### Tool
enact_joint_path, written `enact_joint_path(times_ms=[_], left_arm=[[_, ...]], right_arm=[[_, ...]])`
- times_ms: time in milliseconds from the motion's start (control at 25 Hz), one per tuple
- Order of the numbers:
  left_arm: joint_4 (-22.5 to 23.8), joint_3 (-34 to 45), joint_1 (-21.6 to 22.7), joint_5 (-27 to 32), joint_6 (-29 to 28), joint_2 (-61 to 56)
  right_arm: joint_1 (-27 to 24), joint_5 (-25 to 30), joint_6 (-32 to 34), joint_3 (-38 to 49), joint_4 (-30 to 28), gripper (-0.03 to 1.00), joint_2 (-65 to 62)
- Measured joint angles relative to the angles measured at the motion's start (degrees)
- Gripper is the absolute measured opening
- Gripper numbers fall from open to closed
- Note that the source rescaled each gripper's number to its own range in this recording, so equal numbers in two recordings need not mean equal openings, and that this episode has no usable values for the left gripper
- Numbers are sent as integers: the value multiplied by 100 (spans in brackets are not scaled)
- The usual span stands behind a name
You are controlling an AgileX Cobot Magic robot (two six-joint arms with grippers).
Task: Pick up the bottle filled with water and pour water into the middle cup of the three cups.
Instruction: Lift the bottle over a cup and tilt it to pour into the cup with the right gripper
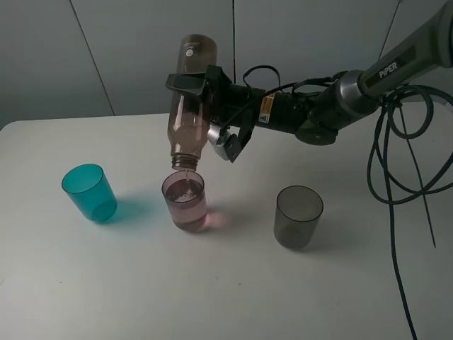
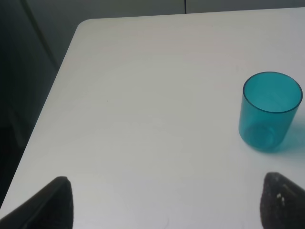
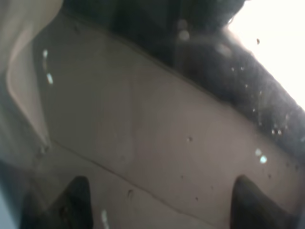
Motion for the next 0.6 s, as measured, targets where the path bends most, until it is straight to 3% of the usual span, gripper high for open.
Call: enact_joint_path(times_ms=[440, 600], left_arm=[[0, 0, 0, 0, 44, 0], [0, 0, 0, 0, 32, 0]], right_arm=[[0, 0, -118, 0, -12, 0, 0], [0, 0, 421, 0, -12, 0, 0]])
